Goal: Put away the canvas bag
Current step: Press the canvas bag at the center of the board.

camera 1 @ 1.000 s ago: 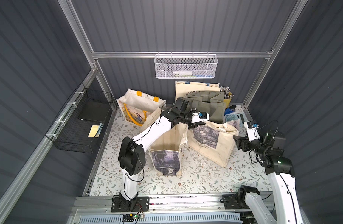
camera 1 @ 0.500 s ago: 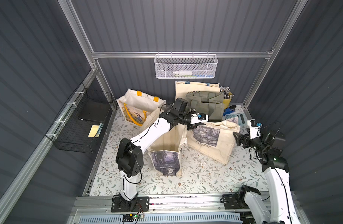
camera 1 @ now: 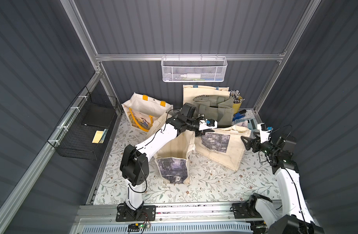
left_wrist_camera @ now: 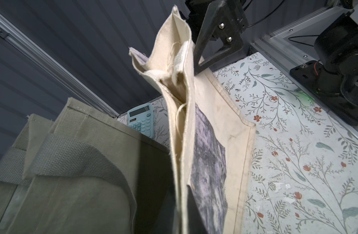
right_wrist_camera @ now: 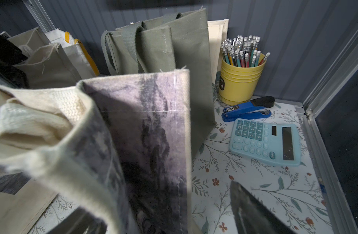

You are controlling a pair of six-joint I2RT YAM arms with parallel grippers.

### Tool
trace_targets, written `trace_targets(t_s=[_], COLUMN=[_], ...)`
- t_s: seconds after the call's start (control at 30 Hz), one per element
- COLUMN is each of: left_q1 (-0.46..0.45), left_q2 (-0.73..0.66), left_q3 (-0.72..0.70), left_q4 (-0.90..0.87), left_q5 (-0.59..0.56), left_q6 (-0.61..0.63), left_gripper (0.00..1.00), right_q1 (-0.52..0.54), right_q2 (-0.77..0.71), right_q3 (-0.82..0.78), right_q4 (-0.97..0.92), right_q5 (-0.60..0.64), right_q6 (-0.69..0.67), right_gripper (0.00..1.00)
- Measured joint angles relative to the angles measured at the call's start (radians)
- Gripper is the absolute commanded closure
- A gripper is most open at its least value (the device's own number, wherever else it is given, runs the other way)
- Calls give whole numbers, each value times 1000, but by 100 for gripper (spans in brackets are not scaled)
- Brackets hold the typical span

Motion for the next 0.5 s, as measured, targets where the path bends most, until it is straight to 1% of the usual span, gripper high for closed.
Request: trace_targets(t_s=[0.17, 0.37, 0.43, 0.5], left_q1=[-9, -10, -10, -10], left_q2=[-31, -37, -36, -36], left_q3=[-25, -30, -30, -29], left_q4=[-3, -8, -8, -8], left_q5=[0, 0, 1, 0], left_q6=[0, 0, 0, 1], left_gripper=[100, 100, 100, 100], right_q1=[-21, -32, -32, -33], right_q2=[18, 116, 124, 107], right_q3=[-7, 2, 1, -8], right_q4=[47, 104, 106, 114], right_q5=[-29, -149, -177, -186], right_q6=[8, 29, 29, 29], right_gripper=[9, 19, 22, 22])
